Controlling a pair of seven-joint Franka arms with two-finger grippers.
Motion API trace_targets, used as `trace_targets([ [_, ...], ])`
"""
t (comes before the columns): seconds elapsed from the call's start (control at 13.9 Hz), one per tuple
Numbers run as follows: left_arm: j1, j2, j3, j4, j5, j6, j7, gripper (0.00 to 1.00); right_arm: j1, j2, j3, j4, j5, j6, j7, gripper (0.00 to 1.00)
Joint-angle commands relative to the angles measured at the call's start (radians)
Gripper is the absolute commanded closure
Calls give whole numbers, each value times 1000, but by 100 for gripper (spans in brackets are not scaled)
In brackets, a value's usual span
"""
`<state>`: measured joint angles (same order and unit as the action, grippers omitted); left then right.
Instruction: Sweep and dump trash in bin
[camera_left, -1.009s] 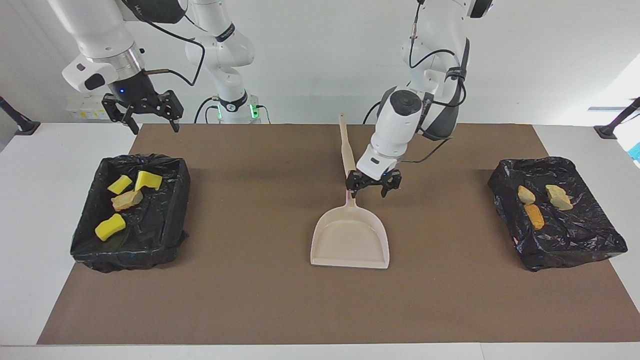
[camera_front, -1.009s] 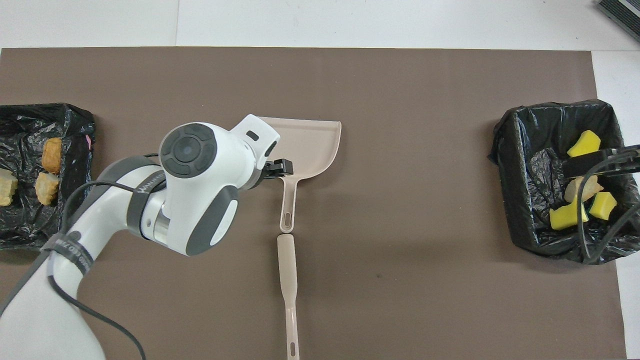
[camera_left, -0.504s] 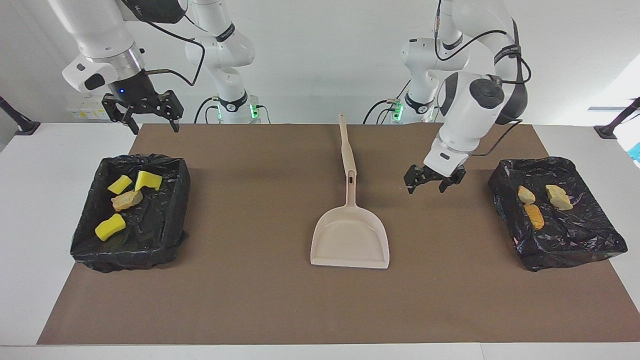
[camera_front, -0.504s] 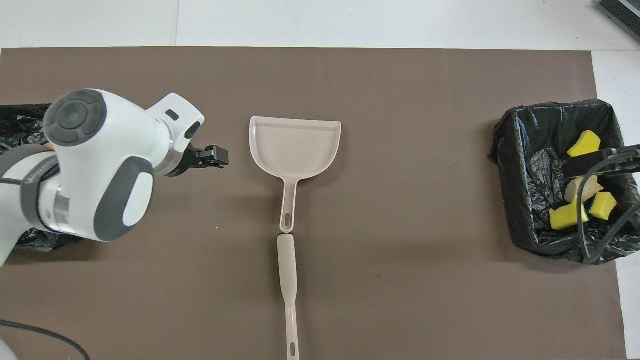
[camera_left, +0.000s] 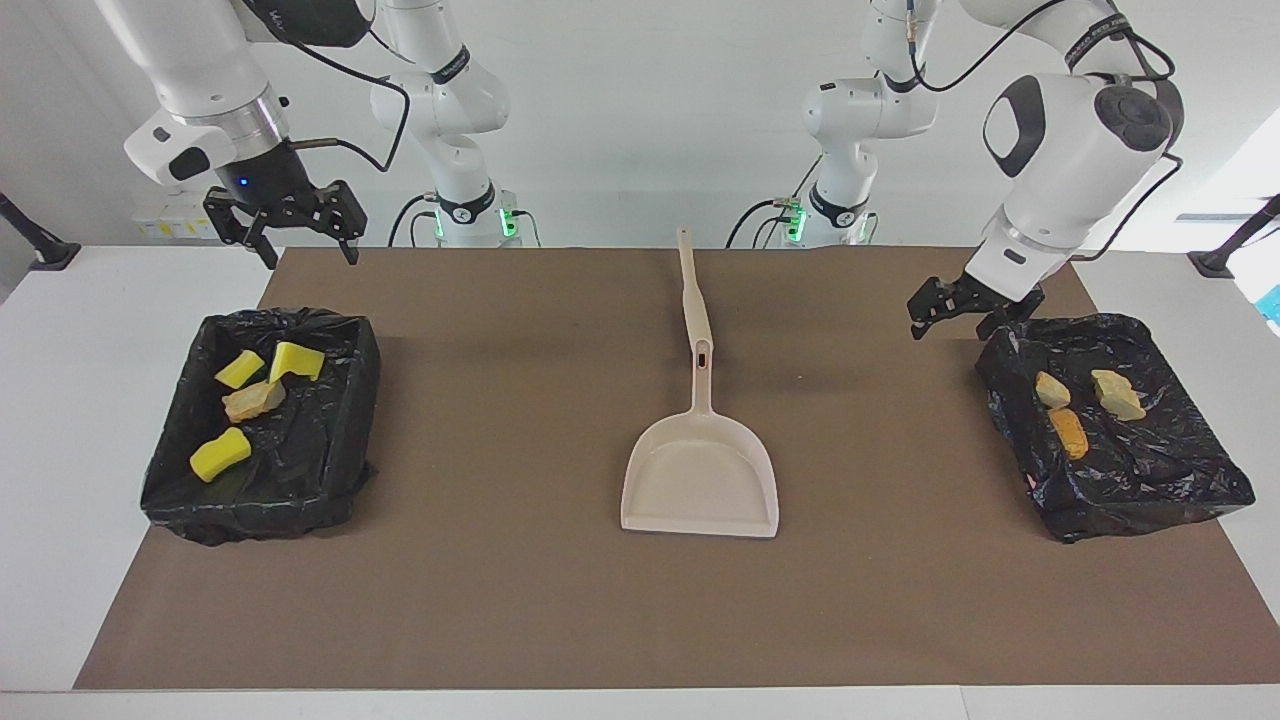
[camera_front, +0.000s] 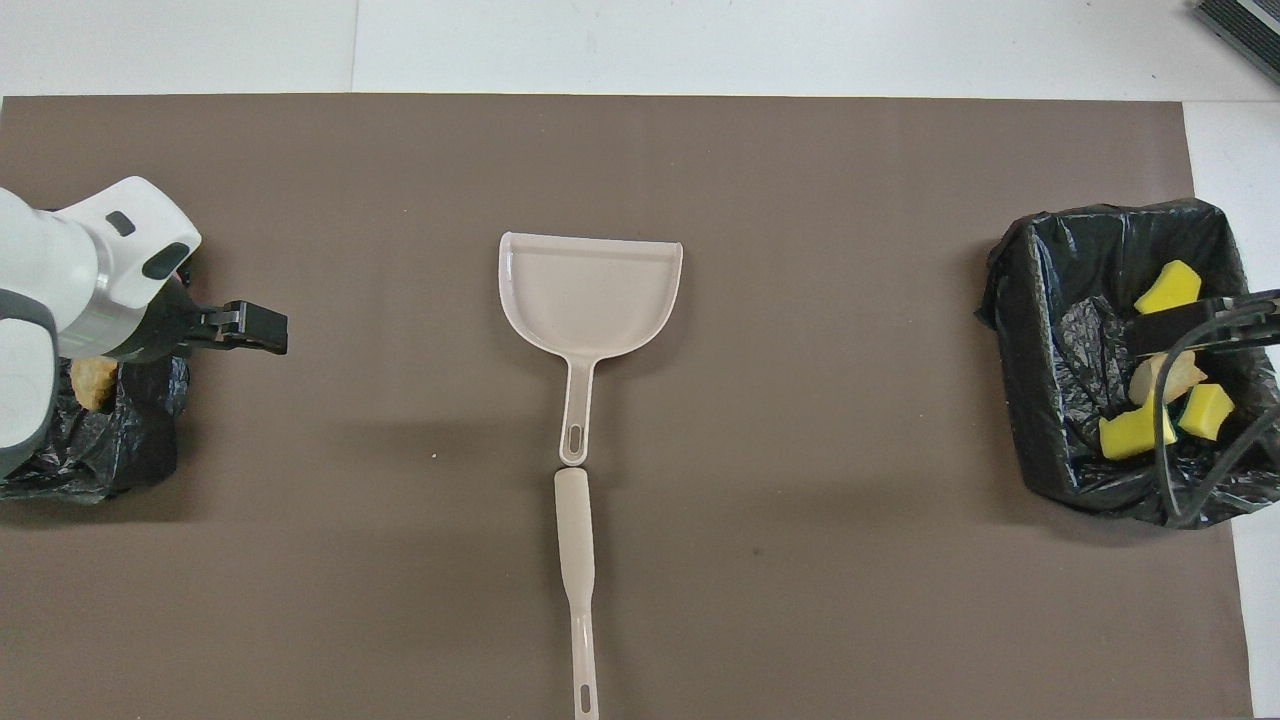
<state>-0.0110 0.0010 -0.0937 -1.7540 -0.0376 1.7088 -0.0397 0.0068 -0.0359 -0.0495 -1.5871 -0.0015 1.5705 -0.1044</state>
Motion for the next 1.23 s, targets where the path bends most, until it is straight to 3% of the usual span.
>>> trace_targets([
  [0.0, 3, -10, -8, 97, 42, -112, 24, 0, -2, -7, 0, -10, 21, -3, 22, 0],
  [0.22, 5, -30, 0, 148, 31, -152, 26, 0, -2, -7, 0, -10, 21, -3, 22, 0],
  [0.72, 5, -111, 19, 139, 27, -173, 17, 0, -2, -7, 0, -10, 21, -3, 22, 0],
  [1.15, 2, -111, 19, 143, 21, -172, 14, 0, -2, -7, 0, -10, 21, -3, 22, 0],
])
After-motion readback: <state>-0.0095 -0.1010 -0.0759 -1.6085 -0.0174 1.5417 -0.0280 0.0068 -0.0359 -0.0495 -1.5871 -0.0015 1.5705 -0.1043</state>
